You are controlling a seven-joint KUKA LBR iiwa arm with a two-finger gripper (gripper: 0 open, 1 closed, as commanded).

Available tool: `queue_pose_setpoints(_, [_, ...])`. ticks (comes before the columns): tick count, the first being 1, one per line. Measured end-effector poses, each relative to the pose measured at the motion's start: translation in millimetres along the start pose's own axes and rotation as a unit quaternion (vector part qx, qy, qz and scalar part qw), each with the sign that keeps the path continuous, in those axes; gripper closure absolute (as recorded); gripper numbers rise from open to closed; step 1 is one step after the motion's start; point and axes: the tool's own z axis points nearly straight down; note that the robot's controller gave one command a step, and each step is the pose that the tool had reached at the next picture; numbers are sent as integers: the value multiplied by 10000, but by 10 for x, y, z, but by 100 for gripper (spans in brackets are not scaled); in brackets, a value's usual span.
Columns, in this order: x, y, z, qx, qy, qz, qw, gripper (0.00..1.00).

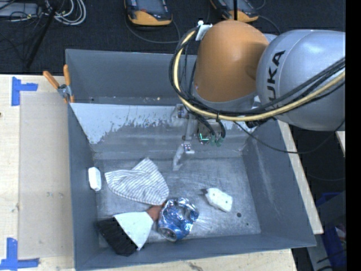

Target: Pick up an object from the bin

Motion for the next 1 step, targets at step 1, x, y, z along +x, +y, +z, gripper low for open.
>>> queue_pose_setpoints(1, [-11,-5,-50,-4,-38,10,10000,0])
